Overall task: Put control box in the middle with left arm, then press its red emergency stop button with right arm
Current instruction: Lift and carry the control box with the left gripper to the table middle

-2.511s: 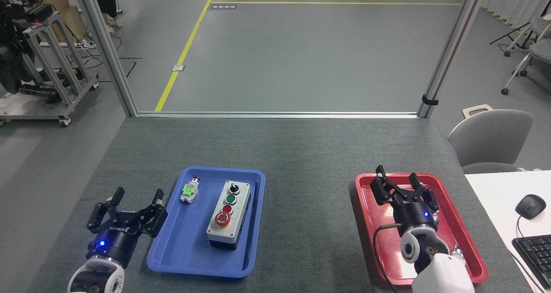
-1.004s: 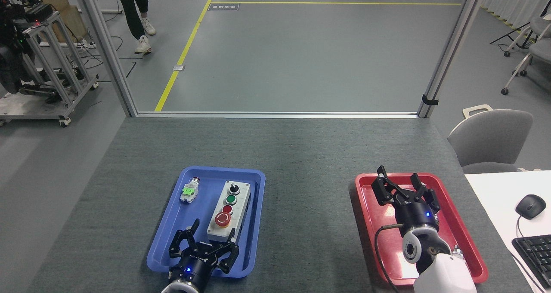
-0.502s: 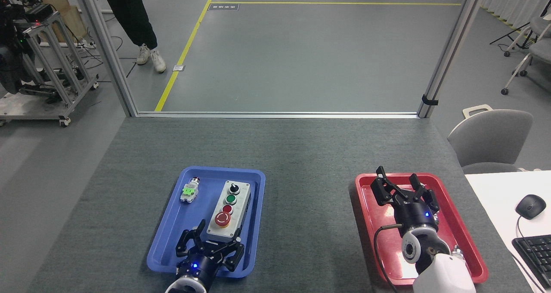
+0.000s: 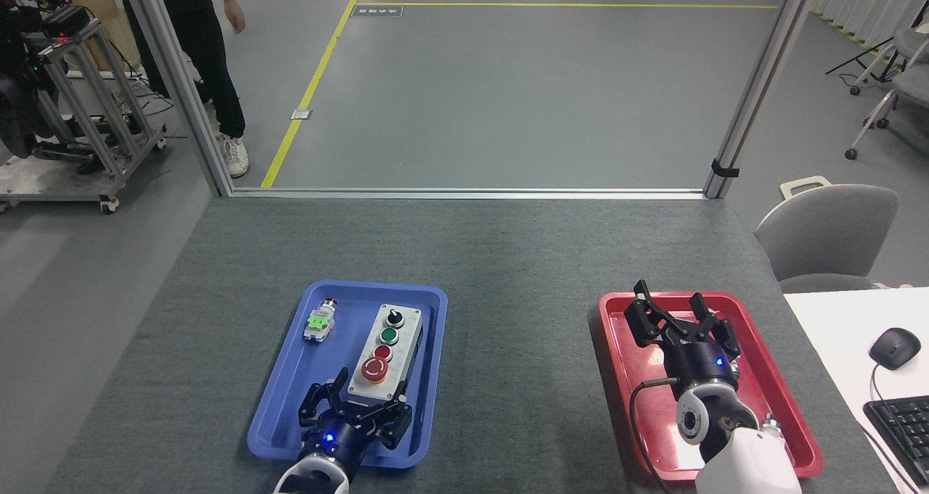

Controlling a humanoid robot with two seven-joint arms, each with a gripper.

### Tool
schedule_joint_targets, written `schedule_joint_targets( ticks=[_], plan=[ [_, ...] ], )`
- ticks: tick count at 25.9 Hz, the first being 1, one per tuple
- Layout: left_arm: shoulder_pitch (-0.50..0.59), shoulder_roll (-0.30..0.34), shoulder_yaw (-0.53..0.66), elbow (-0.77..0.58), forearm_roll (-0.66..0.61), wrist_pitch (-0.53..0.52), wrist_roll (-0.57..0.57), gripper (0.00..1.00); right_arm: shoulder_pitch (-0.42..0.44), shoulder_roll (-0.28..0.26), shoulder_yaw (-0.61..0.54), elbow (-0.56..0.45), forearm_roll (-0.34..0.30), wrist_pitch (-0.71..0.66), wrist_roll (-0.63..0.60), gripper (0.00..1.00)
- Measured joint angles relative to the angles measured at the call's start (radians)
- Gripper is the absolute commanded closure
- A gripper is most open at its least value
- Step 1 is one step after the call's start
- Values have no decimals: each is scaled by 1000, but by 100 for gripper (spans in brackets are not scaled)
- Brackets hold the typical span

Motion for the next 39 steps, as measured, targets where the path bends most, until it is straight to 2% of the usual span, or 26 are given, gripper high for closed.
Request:
schedule_joint_targets(
  ticks=[8,9,12,14,15,16,24,32,34,39],
  plan=[
    [-99,-9,0,166,1,11,3,3,1,1,0,0,0,0,-3,0],
    [-103,-9,0,175,1,11,2,9,1,1,0,0,-1,0,-3,0],
    [-116,-13,0,190,-1,11,2,38,1,-1,-1,0,-1,0,-3,0],
    [-122,-14,-1,195,-4,7,2,71,1,-3,-1,0,-1,0,-4,0],
    [-124,-13,-1,196,-5,7,1,94,1,-3,-1,0,-1,0,-4,0],
    [-126,-13,-1,198,-6,7,0,100,0,-3,-1,0,-1,0,-4,0],
    [-137,-4,3,180,4,5,-16,100,0,-5,-2,0,-2,1,-4,0],
    [-89,6,6,-22,98,-41,-11,100,1,-4,-1,0,-2,1,-4,0],
    [-81,-9,0,-58,103,-41,-8,100,1,-3,-1,0,-2,1,-4,0],
    [-79,-97,-56,-82,91,-7,-31,100,1,-3,-1,0,-2,1,-4,0]
  ],
)
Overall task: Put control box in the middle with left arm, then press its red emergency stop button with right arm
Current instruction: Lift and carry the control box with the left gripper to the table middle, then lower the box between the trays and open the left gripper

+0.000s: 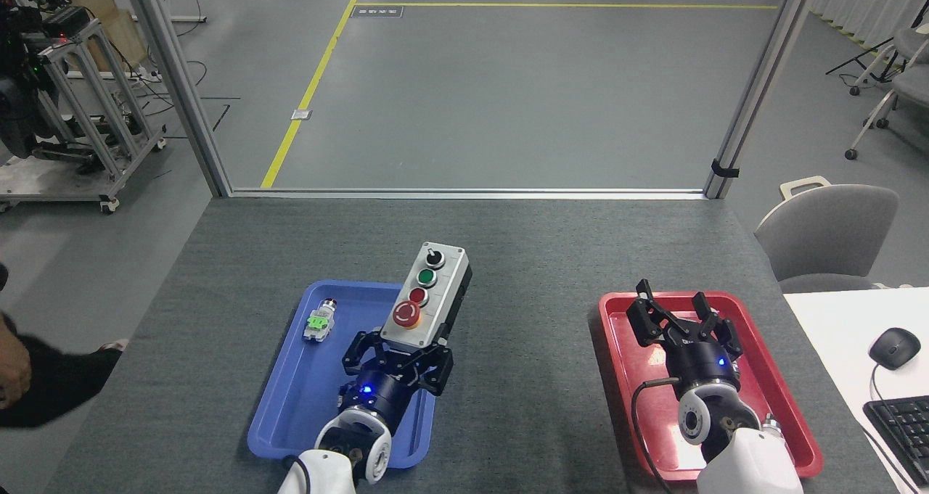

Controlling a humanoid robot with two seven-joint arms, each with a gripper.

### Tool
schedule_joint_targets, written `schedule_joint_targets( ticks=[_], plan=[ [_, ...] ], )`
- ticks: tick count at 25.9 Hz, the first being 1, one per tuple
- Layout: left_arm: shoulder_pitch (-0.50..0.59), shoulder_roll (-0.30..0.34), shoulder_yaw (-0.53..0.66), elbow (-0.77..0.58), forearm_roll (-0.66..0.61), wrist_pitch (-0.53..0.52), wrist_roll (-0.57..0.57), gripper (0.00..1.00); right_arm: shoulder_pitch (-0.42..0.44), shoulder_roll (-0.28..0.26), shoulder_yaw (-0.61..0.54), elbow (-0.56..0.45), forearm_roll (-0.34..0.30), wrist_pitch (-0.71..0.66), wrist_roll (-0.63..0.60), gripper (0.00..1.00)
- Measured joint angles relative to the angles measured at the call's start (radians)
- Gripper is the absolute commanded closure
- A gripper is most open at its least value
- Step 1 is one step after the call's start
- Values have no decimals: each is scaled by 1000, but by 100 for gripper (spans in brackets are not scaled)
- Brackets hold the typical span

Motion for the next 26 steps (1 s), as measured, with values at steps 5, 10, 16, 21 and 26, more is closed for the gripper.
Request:
schedule_joint_targets(
  ticks=[5,10,16,21,26],
  plan=[
    [-3,-28,-197,23,-4,159,-6,100,0,-1,0,0,0,0,-1,0],
    [-28,-33,-382,106,-4,267,-10,100,0,-3,-1,0,0,0,-5,0],
    [-58,-35,-478,229,3,309,-10,100,0,-6,-1,0,0,0,-1,0],
    [-61,-35,-493,236,8,311,-9,22,0,-7,-1,0,0,0,0,0],
    [-53,-33,-502,170,11,311,-3,2,0,-7,-1,0,1,0,0,0]
  ],
)
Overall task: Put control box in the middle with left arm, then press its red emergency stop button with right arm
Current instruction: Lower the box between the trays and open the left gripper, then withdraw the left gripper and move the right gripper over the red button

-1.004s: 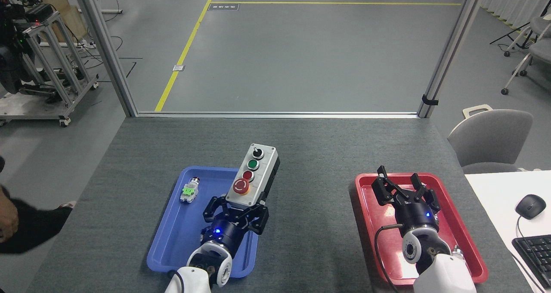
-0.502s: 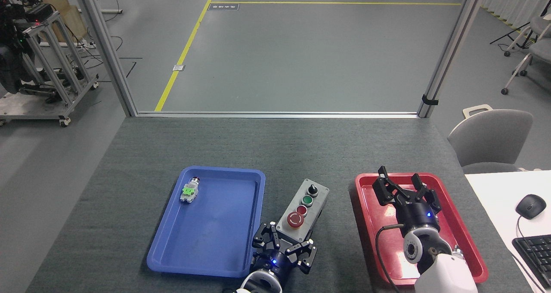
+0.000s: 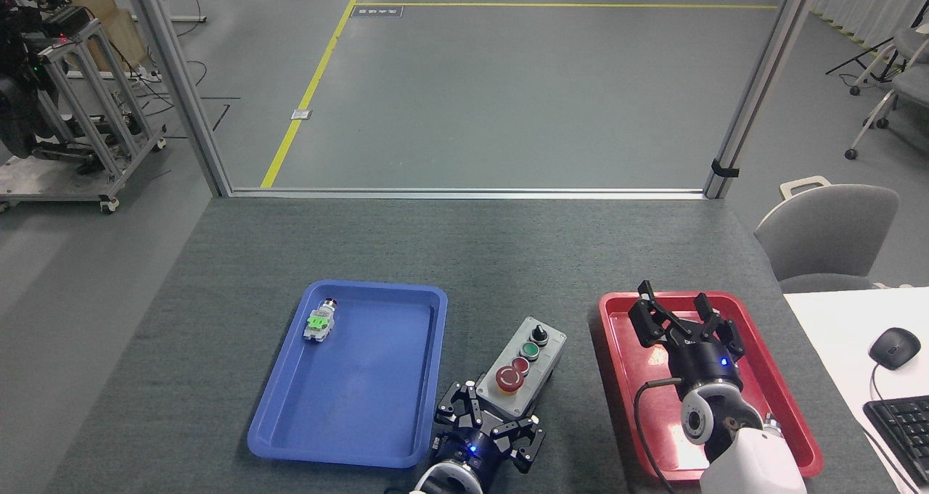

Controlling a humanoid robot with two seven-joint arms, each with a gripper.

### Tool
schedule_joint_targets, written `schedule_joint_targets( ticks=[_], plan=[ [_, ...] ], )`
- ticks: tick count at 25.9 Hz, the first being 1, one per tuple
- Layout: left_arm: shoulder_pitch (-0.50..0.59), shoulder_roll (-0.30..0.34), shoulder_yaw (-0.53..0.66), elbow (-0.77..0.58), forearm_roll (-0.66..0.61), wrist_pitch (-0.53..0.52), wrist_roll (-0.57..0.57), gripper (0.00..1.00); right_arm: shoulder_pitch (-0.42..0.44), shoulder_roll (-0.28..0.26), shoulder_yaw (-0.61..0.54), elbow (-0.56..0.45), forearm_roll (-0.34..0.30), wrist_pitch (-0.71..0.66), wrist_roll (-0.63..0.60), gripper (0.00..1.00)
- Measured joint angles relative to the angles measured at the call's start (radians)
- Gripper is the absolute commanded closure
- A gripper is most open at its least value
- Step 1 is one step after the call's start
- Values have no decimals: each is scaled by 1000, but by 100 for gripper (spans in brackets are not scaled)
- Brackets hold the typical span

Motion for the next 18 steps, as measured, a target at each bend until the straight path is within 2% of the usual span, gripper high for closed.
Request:
schedule_joint_targets(
  ticks=[6,10,11,12,14,15,16,18],
  plan=[
    [109,27,6,-164,1,-94,-1,2,0,-2,-13,-1,0,-6,3,0],
    [186,111,58,-292,8,-142,-3,1,1,-4,-19,-6,0,-18,-8,2],
    [206,140,79,-327,15,-156,0,1,1,-5,-19,-8,0,-27,-10,9],
    [224,171,105,-363,25,-170,0,1,1,-6,-20,-9,1,-37,-11,24],
    [249,222,166,-426,58,-200,6,1,-1,-9,-19,-11,3,-64,-13,76],
    [260,240,203,-452,78,-218,6,1,-3,-10,-18,-12,4,-91,-14,94],
    [267,255,245,-473,107,-234,7,1,-5,-11,-17,-12,4,-122,-14,100],
    [273,270,318,-498,155,-266,10,1,-6,-12,-11,-10,7,-192,-15,100]
  ],
)
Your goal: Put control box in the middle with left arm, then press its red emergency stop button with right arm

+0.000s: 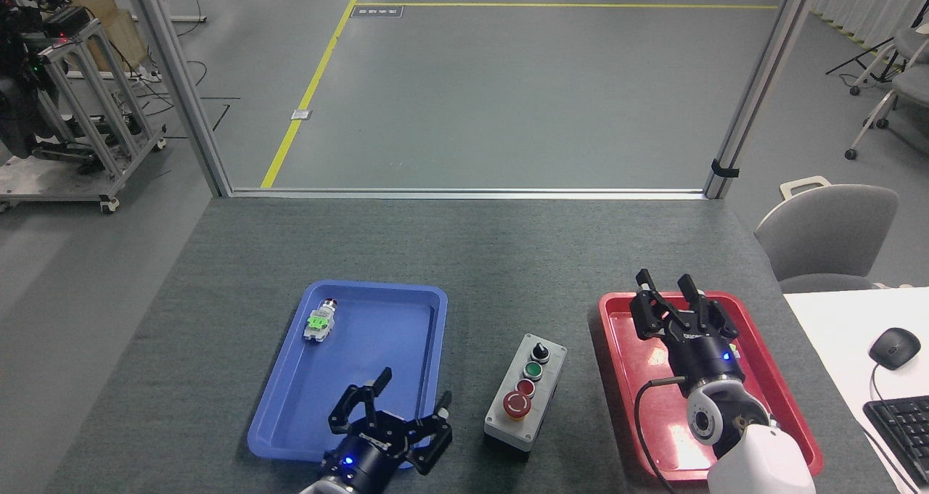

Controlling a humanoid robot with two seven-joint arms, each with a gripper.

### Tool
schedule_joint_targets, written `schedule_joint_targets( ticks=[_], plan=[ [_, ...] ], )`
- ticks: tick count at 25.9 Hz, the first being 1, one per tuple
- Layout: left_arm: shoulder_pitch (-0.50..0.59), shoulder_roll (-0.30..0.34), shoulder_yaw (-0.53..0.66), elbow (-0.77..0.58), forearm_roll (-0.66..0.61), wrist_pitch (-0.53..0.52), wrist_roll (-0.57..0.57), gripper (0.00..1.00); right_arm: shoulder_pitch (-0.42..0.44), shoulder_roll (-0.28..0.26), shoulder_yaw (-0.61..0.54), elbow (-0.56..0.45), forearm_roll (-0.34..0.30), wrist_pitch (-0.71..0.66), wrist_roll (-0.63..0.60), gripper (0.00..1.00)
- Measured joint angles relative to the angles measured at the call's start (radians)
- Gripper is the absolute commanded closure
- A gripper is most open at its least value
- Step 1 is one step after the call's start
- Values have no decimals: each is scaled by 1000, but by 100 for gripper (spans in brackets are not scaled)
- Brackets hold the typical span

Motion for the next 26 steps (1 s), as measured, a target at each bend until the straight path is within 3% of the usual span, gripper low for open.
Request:
schedule_joint_targets(
  ticks=[3,5,10,13,26],
  plan=[
    [-5,11,107,-11,51,-33,1,1,3,2,30,6,20,-125,-4,100],
    [-14,13,165,-7,66,-46,1,1,7,4,92,10,67,-190,0,100],
    [-48,8,259,16,78,-49,-1,1,33,14,257,40,201,-232,11,100],
    [-76,6,301,36,92,-43,-3,1,37,34,315,73,244,-235,13,100],
    [-117,8,346,70,128,-20,-4,1,28,86,357,144,268,-209,1,100]
  ],
)
